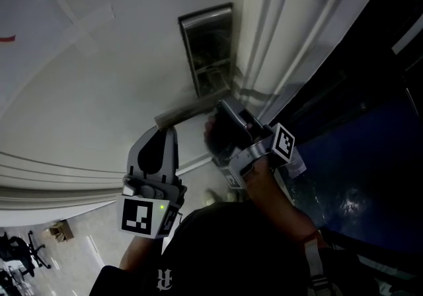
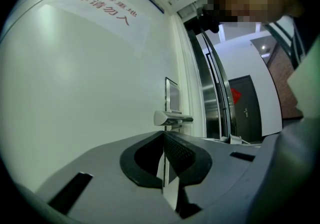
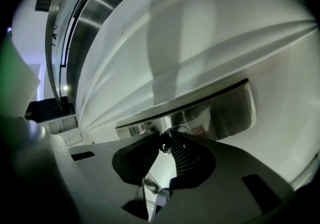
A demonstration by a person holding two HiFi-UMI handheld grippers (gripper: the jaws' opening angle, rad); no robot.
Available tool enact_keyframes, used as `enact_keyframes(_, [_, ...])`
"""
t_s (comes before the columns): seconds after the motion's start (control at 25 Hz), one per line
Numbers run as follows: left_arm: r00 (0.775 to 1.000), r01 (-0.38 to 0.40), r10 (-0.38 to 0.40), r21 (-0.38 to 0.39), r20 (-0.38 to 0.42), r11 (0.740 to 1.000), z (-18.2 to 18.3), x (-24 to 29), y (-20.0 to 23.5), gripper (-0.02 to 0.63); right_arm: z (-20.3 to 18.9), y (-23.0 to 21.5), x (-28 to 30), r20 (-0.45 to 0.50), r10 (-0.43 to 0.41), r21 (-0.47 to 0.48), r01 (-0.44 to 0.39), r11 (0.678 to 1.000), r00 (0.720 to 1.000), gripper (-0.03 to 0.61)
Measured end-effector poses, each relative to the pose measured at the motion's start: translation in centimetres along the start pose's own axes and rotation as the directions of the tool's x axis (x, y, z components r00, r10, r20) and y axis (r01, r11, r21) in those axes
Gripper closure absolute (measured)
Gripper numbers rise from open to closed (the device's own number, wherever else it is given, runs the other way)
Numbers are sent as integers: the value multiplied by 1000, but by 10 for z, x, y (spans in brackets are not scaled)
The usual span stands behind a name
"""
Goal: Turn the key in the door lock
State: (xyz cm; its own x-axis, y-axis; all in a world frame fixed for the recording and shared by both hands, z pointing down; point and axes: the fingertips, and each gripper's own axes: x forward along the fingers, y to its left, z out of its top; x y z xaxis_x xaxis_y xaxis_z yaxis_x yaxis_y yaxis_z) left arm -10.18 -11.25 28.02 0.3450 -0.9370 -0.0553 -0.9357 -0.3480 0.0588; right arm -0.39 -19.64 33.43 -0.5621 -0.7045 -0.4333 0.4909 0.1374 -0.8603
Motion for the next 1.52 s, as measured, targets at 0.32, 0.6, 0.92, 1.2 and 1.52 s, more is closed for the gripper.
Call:
enact_keyframes(0.32, [1000, 4, -4, -18, 5, 1000, -2, -1, -3, 606, 24, 22, -18, -62, -118, -565, 63, 822, 991, 517])
enact_keyframes(0.6, [1000, 26, -26, -15, 9, 1000, -3, 4, -14, 606, -8, 40, -16, -212, -320, -909, -65, 413, 924, 517])
enact_keyframes(0.92, [998, 57, -57, 1, -3, 998, -1, 12, -27, 606, -28, 41, -16, -197, -459, -953, -279, -119, 866, 517])
enact_keyframes(1.2, [997, 74, -74, 2, -8, 997, -2, 18, -36, 606, -42, 16, -16, 21, -535, -353, -495, -794, 844, 482])
enact_keyframes(1.52, [998, 62, -62, -3, -9, 998, -2, 16, -34, 606, -34, -3, 4, 132, -371, 10, -375, -927, 919, 516])
